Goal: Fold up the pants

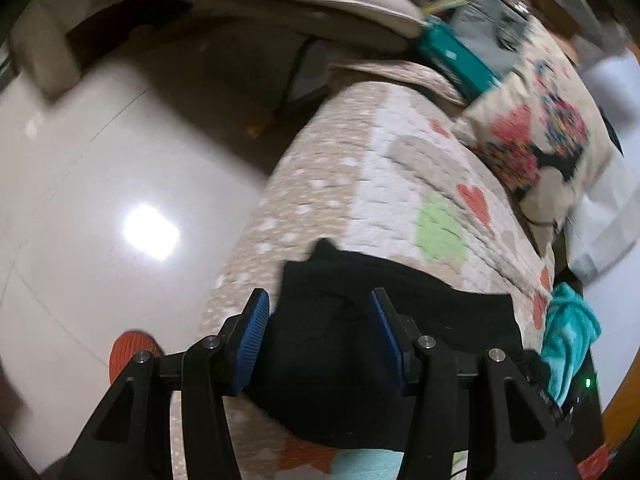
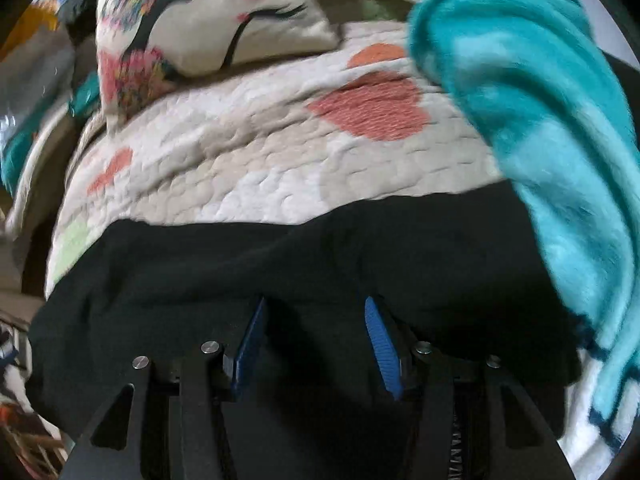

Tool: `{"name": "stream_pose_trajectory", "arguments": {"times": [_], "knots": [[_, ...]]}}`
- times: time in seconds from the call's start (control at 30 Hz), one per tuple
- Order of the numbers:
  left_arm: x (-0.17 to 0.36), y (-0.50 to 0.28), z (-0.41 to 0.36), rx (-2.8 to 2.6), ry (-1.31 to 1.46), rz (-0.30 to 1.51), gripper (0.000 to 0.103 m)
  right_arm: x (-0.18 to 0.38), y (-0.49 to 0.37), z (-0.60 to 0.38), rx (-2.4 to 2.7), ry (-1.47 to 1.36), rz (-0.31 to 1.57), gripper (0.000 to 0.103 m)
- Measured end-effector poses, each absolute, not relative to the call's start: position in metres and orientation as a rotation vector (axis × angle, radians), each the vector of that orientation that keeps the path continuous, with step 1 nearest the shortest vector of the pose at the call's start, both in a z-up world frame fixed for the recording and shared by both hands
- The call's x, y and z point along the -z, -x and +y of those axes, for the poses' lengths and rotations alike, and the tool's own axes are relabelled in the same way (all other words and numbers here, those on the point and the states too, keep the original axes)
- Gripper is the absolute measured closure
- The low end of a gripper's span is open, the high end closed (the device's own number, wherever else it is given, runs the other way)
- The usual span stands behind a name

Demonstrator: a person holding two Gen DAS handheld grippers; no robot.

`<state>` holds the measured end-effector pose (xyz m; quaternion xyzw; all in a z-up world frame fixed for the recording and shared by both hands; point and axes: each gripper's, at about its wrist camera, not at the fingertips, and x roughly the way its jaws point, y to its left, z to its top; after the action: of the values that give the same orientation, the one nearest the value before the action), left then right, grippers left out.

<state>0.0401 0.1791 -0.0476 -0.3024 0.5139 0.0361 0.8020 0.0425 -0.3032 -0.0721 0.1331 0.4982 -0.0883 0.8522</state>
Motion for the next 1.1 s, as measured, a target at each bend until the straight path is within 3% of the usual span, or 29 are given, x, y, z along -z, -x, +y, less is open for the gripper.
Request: {"name": "stream_pose_trajectory", "arguments": {"times": [0.2,0.37,0.47,0.57,0.83,1.1], "knots": [[0.077,0.009,0.229,-0.186,0.904,1.034,0.052,0.044,-0.029,-0.288,0.144,-0.244,0.952,0.049],[0.089,0.046,0.205,-0.084,1.026,0.949,0.050,0.034,-0.036,-0.235,-0.092,-0.181,0.951,0.046],[0.077,0.043,0.179,-0.013,0.944,0.919,0.047,0.031,-0.044,-0.187,-0.244,-0.095,0.982,0.046],[0.066,0.038,0.161,-0.003,0.849,0.896,0.037,0.028,-0.053,-0.141,-0.405,-0.034,1.030,0.046],[0.104,0.023,0.155,-0.063,0.896,1.035,0.037,0.030,-0.095,-0.017,-0.652,0.163,1.138,0.043],[0.114,0.013,0.153,-0.105,0.919,1.042,0.037,0.069,-0.115,0.090,-0.760,0.455,1.205,0.042]]}}
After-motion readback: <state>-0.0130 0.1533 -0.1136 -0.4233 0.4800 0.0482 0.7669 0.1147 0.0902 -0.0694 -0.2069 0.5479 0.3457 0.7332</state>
